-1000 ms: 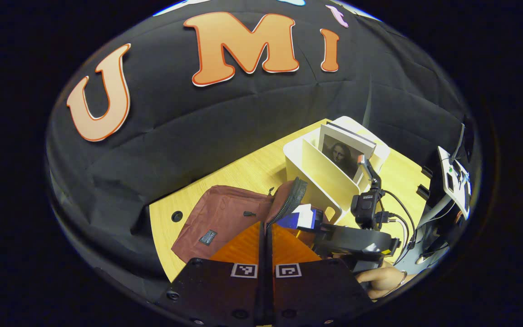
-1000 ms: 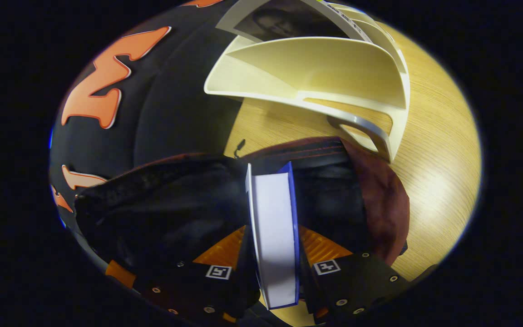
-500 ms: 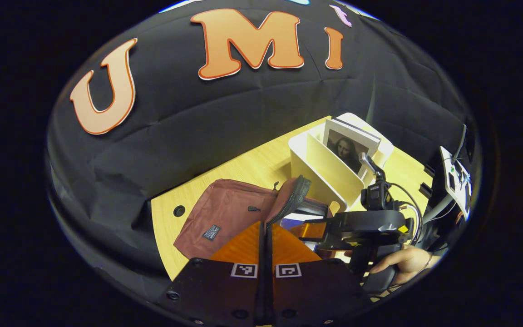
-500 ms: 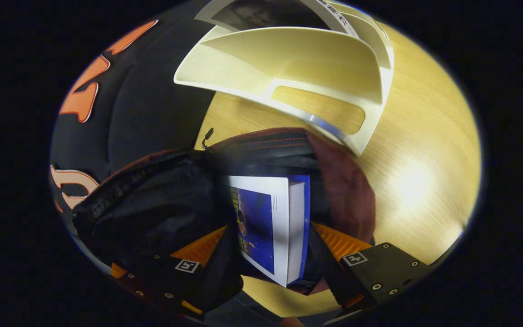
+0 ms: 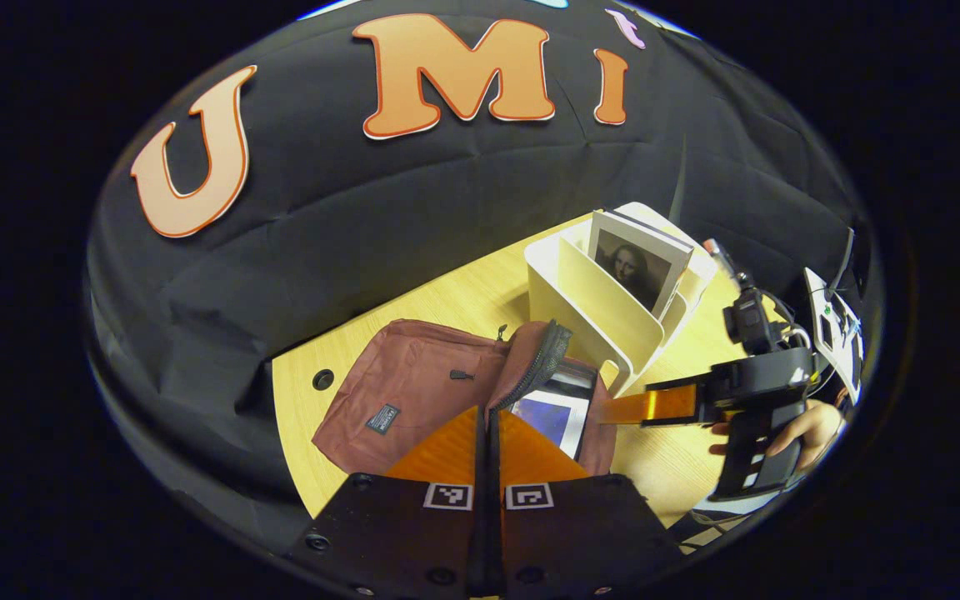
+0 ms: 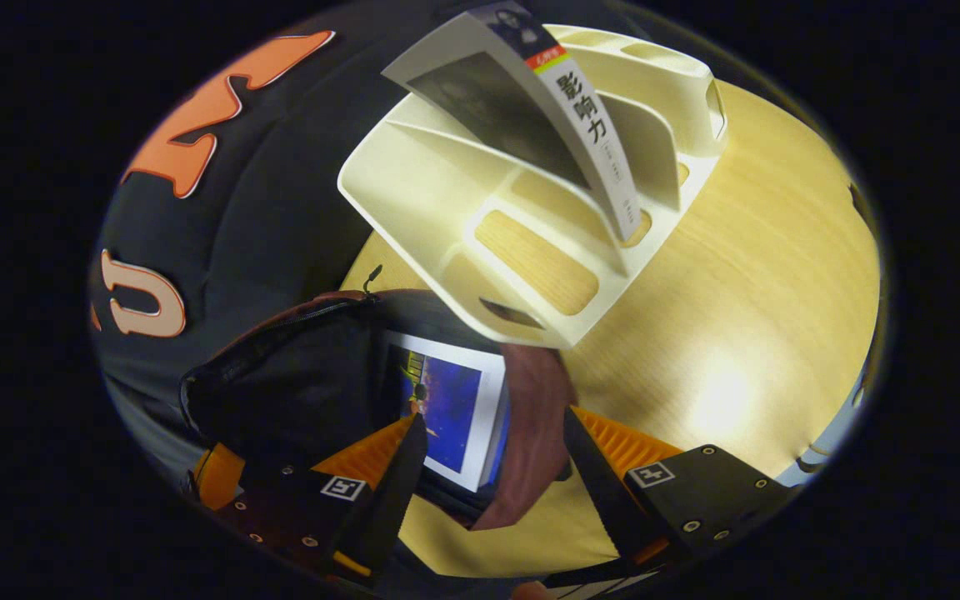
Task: Open the schoolbag, grab two books from the bookshelf and put them into the schoolbag.
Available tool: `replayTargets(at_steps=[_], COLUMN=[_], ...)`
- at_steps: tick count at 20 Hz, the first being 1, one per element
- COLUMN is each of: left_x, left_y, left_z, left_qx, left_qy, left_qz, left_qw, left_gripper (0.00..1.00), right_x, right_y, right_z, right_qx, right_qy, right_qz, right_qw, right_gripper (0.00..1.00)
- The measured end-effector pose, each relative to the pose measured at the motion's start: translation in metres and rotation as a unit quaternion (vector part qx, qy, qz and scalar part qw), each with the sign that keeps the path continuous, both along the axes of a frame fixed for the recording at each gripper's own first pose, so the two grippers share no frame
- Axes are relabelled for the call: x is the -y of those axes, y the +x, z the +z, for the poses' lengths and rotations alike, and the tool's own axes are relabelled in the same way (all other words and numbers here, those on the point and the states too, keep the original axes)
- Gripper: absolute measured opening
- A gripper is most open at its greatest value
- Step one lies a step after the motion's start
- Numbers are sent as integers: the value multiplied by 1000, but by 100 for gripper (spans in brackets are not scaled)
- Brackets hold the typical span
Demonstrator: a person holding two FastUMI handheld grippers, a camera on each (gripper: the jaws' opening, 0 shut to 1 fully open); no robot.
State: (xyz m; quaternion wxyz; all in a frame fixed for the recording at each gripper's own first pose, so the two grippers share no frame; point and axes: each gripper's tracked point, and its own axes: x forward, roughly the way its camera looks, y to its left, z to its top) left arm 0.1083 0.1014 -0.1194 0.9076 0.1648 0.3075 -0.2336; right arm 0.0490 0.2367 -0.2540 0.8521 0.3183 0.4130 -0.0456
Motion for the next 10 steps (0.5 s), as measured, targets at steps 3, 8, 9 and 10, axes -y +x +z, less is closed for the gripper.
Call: replayTargets(at_steps=[3, 8, 9, 10], left_x=[-2, 0, 1, 2], left_y=[-1, -2, -2, -2], left_z=[-4, -8, -8, -10], left_qx=[-2, -1, -1, -2], left_qy=[0, 4, 5, 5], left_qz=[2, -1, -2, -2], left_qw=[1000, 1000, 1000, 1000], left_gripper=[1, 1, 1, 0], right_x=[42, 100, 108, 113], right_y=[-22, -52, -55, -58], right_z=[18, 54, 64, 76], right_qx=[5, 11, 12, 13], right_qy=[-62, -169, -184, -193], right_qz=[23, 78, 90, 103], right_qw=[998, 982, 979, 976], right_gripper=[98, 98, 98, 98])
